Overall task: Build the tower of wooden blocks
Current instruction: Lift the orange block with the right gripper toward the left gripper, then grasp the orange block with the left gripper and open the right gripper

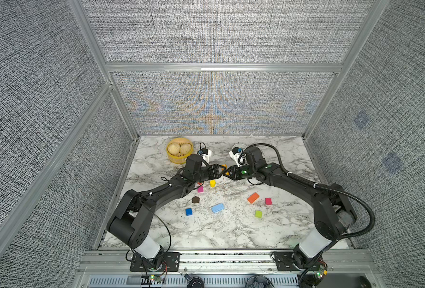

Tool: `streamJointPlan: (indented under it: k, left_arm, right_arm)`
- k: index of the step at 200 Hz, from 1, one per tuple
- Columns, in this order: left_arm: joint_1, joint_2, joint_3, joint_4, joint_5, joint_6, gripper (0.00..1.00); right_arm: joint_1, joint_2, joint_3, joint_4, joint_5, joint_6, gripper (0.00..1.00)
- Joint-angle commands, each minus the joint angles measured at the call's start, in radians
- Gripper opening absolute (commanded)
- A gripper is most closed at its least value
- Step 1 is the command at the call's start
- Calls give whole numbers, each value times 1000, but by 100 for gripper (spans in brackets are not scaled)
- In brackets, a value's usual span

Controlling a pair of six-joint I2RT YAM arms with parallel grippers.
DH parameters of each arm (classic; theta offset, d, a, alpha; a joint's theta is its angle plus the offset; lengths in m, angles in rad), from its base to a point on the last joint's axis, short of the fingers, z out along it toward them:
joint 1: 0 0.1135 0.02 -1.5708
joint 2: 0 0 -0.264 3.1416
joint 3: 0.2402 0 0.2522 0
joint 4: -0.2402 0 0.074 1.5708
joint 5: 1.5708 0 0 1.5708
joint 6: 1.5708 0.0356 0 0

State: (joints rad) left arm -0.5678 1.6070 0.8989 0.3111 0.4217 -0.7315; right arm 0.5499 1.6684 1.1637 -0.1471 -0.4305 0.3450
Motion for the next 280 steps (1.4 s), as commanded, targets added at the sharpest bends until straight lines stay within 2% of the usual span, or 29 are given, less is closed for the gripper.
streamJointPlan:
  k: [1, 131, 154, 222, 280]
  left_arm:
    - [-6, 17, 9, 27, 11, -5, 53]
    - [-9, 61, 42, 13, 15, 6, 21]
    - [-10, 58, 41, 10, 11, 10, 14]
    - [-12, 47, 91, -117, 6, 45, 11]
    - [-12, 84, 228, -397, -34, 124, 11]
  right_arm:
    - [-1, -6, -5, 38, -33, 15, 0]
    - [-1, 8, -22, 65, -59, 25, 2]
    - [-1, 11, -22, 66, -56, 23, 7]
    - [-8, 1, -42, 83, -60, 30, 36]
    - [-69, -85, -112, 86, -52, 69, 42]
